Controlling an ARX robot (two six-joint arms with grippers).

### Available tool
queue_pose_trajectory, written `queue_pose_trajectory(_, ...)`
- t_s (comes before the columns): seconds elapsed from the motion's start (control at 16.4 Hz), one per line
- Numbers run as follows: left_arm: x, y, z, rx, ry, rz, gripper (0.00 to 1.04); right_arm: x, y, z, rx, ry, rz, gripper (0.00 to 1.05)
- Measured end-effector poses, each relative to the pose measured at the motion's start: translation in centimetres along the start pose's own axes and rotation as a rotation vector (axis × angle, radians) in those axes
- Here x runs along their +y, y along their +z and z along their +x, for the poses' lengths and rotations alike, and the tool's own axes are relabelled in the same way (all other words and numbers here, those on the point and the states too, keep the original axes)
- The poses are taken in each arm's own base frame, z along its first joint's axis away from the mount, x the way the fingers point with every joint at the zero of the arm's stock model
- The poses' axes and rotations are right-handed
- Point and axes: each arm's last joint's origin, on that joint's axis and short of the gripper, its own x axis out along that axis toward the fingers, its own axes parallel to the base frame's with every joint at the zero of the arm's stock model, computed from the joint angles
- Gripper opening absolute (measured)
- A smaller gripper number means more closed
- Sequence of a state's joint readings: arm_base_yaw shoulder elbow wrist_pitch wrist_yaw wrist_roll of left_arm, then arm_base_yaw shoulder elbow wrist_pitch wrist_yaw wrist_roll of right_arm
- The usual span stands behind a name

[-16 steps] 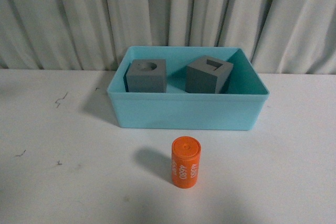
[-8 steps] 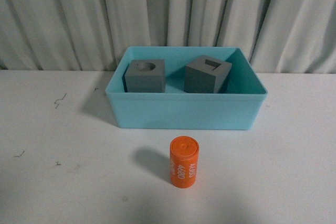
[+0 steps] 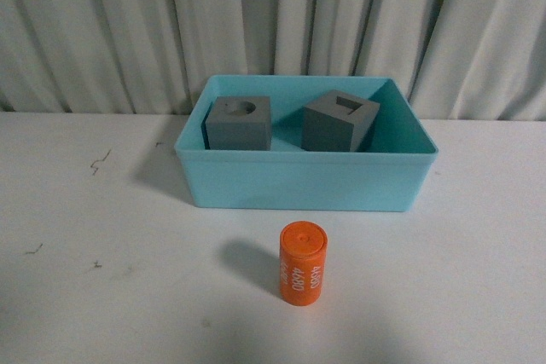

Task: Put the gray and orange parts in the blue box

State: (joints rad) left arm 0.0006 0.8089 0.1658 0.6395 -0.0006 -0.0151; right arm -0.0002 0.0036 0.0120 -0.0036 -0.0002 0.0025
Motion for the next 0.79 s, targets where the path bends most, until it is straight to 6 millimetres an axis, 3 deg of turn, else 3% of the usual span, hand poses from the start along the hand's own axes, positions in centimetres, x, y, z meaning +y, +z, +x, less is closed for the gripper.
queue_pose_trajectory(0.79, 0.0, -2.7, -4.1, -0.004, 0.000, 0.000, 0.02, 0.0, 0.0, 0.0, 0.000, 0.000, 0.000, 0.98)
